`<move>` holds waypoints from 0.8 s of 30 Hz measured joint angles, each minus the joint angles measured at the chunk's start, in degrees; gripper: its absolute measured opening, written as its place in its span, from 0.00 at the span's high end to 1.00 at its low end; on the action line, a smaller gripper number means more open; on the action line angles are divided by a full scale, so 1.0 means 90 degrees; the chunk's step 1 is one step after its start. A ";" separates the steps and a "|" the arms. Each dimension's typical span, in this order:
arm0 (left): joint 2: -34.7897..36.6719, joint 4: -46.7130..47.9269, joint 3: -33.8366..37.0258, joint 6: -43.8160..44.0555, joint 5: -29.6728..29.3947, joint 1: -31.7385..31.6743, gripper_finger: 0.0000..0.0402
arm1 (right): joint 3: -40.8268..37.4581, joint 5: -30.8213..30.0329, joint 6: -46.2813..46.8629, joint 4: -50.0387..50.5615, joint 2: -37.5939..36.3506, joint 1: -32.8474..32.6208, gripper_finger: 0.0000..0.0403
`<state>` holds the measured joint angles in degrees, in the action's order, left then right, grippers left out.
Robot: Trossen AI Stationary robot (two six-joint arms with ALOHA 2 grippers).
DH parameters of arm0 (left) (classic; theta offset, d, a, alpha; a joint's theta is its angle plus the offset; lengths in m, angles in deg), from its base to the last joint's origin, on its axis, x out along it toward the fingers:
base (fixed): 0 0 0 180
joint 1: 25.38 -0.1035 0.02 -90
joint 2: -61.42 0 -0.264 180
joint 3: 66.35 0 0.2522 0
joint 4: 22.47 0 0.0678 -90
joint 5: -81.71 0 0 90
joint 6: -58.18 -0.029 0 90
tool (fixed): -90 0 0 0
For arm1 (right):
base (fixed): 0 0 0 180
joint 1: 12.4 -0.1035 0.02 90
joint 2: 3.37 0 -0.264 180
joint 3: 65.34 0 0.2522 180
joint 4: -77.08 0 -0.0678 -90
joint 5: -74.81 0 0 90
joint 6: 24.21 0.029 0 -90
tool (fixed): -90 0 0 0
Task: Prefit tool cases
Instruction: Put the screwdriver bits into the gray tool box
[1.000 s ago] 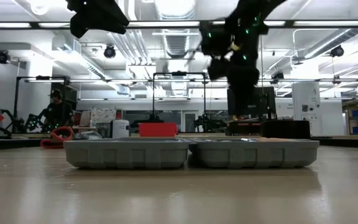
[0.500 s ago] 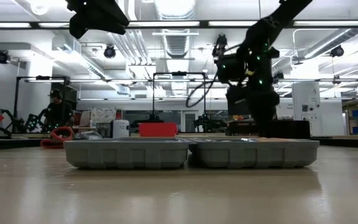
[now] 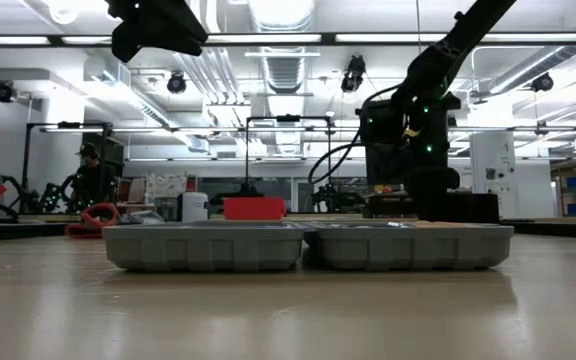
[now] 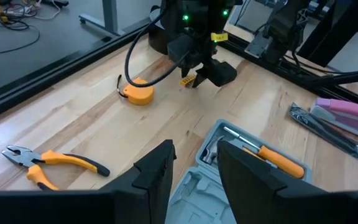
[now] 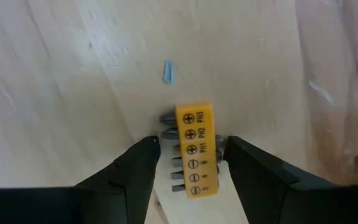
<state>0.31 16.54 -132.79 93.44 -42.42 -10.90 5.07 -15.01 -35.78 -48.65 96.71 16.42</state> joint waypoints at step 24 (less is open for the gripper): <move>0.0000 0.0003 0.0000 0.0000 0.0001 0.0000 0.67 | 0.0568 0.0000 0.0246 0.0987 -0.0022 -0.0500 0.82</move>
<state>0.31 16.57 -132.79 93.44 -42.40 -10.90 10.18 -15.01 -33.57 -39.76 96.50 11.92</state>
